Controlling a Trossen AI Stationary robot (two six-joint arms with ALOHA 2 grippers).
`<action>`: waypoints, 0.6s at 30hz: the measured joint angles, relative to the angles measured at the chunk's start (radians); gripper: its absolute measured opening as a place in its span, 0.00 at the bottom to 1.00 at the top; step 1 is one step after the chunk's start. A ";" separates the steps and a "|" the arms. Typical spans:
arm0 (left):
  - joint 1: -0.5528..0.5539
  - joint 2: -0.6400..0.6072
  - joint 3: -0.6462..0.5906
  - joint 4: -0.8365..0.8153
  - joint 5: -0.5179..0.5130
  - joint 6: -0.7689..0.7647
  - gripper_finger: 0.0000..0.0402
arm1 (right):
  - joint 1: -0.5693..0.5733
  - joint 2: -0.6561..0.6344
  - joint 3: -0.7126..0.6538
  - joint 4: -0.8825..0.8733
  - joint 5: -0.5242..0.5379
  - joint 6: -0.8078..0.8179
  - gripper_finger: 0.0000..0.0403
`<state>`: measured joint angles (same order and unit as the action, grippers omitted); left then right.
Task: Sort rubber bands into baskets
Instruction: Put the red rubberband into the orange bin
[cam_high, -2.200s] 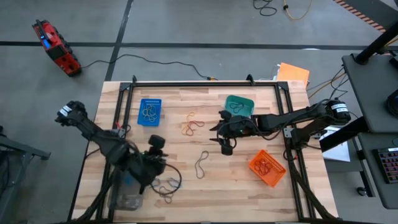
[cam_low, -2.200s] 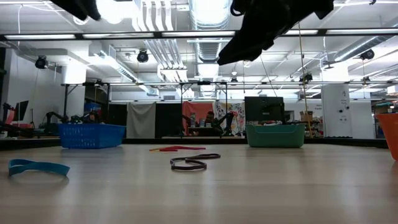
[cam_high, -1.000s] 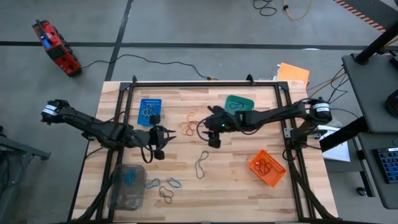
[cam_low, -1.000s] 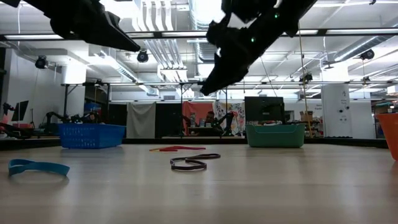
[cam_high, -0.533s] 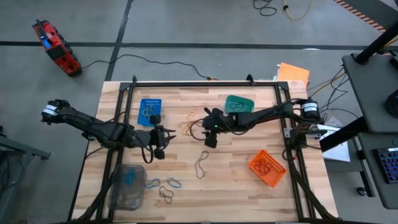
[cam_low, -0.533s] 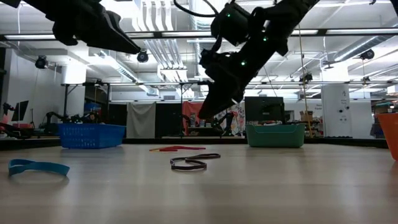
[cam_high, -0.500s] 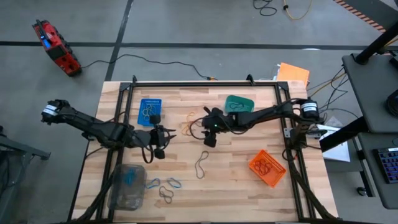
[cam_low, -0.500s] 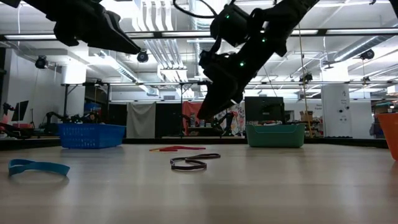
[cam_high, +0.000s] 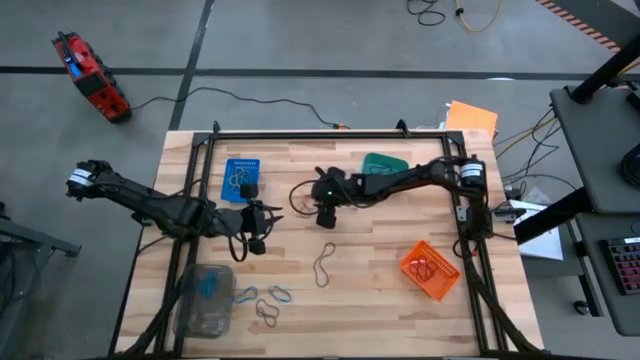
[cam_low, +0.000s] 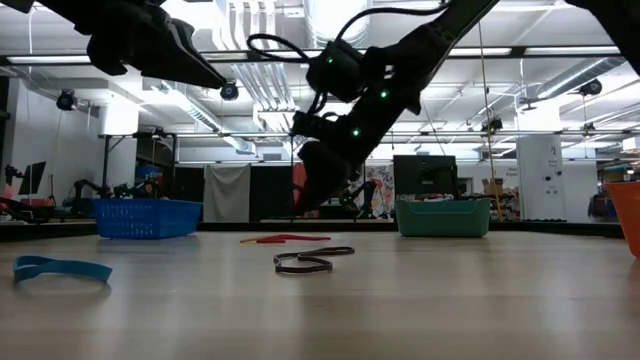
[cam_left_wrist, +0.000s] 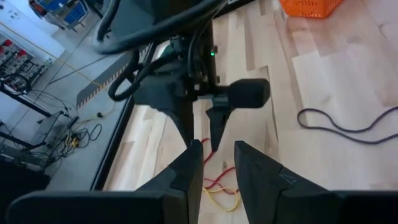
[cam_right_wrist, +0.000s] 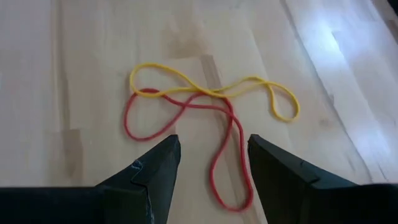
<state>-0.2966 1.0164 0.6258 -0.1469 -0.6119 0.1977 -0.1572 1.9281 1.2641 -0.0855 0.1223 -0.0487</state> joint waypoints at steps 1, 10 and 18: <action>0.000 0.000 0.000 0.000 0.000 0.000 0.19 | -0.002 0.013 0.011 -0.002 -0.012 -0.016 0.46; 0.000 0.002 -0.006 -0.005 0.001 0.000 0.19 | -0.043 0.124 0.081 0.004 -0.044 -0.014 0.46; 0.000 0.003 -0.007 -0.004 0.001 0.010 0.19 | -0.069 0.176 0.097 0.006 -0.090 0.024 0.41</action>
<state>-0.2966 1.0191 0.6189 -0.1513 -0.6109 0.2080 -0.2261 2.1040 1.3613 -0.0794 0.0326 -0.0249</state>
